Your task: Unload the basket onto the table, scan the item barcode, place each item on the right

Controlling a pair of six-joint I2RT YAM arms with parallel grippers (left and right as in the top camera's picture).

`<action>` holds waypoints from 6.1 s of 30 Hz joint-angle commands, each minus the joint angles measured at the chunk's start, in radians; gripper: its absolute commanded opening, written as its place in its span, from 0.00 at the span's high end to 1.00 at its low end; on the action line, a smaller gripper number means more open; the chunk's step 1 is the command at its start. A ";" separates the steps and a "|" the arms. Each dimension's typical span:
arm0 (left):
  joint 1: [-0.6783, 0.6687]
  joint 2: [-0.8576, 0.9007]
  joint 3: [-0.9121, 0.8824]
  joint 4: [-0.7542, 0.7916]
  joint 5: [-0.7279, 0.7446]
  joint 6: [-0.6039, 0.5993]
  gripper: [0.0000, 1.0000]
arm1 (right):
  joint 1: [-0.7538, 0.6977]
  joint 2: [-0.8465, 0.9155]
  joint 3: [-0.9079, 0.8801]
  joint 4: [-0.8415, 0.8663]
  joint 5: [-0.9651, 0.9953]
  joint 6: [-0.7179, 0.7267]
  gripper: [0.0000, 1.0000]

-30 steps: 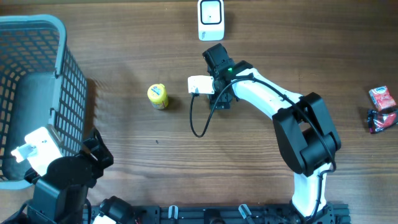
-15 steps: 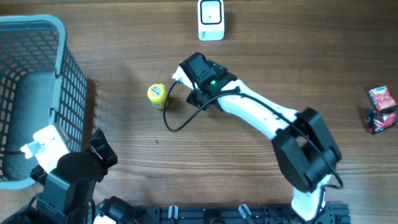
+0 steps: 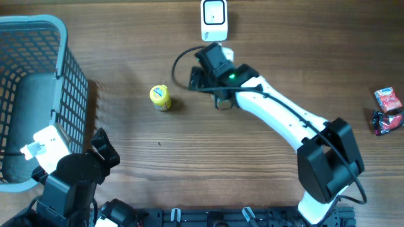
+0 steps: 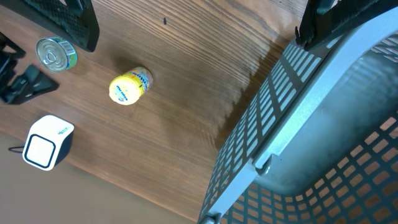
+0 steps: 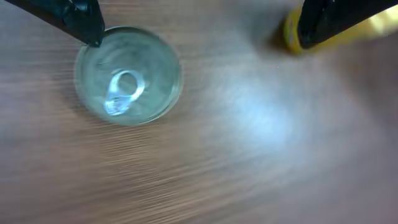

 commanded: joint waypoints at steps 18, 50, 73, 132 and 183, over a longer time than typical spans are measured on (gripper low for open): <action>-0.004 0.000 -0.008 -0.001 0.001 0.008 0.00 | -0.119 0.203 0.006 -0.067 -0.154 0.238 0.15; -0.004 0.000 -0.008 -0.008 0.005 0.008 0.00 | -0.208 0.311 0.032 -0.169 0.005 -0.178 0.00; -0.004 0.000 -0.008 -0.031 0.032 0.003 0.00 | -0.159 0.315 0.034 -0.195 -0.240 -0.177 0.31; -0.004 0.001 -0.044 -0.027 0.046 0.000 0.00 | -0.163 0.452 0.417 0.629 -0.019 -1.075 0.36; -0.004 0.001 -0.048 -0.034 -0.002 -0.023 0.00 | -0.219 0.340 0.418 0.891 0.148 -1.172 0.41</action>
